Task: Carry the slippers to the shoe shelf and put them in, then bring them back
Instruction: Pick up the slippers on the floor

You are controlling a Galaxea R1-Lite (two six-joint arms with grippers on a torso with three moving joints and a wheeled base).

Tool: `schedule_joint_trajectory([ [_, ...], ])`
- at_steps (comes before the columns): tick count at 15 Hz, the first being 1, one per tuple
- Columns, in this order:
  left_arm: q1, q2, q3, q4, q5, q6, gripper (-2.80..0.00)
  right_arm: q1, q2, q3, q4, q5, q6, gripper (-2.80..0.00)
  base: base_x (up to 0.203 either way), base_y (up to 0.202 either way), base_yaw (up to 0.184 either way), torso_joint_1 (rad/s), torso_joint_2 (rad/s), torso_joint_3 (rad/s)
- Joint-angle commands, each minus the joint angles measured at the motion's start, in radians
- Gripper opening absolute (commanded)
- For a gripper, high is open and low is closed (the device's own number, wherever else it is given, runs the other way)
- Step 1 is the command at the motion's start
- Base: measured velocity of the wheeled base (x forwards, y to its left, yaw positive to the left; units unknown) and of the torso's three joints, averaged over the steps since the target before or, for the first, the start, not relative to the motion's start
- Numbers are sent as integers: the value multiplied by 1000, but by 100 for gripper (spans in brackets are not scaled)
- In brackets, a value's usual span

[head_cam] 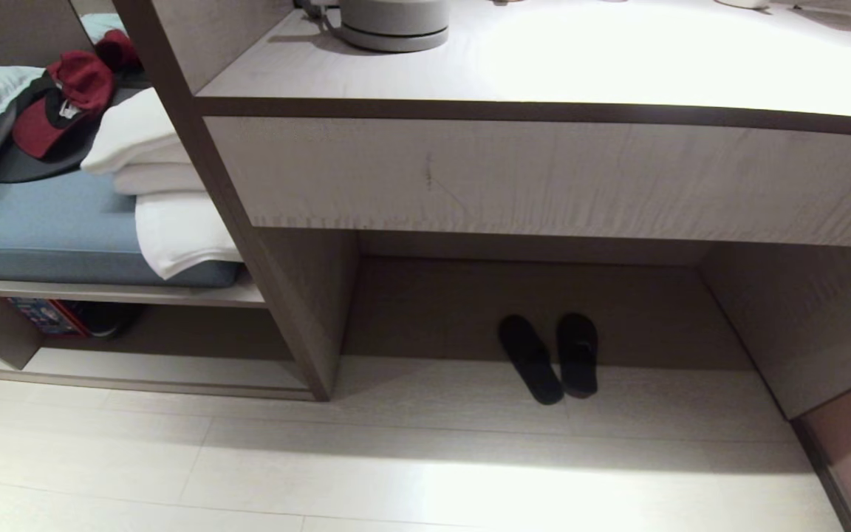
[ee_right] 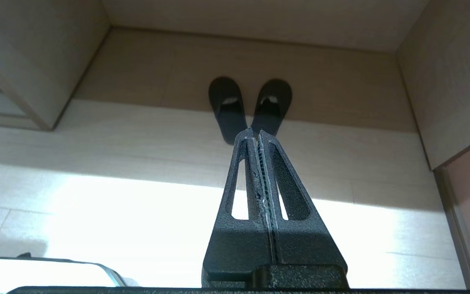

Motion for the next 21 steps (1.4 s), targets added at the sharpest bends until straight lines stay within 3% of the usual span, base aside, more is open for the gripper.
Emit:
schedule_joint_trajectory([
  [1,0,0,0,0,0,-1,-280,0,0,0,0,0,0,-280,0,0,0,4,6,-193],
  [21,0,1,0,0,0,-1,-280,0,0,0,0,0,0,-280,0,0,0,2,2,-199],
])
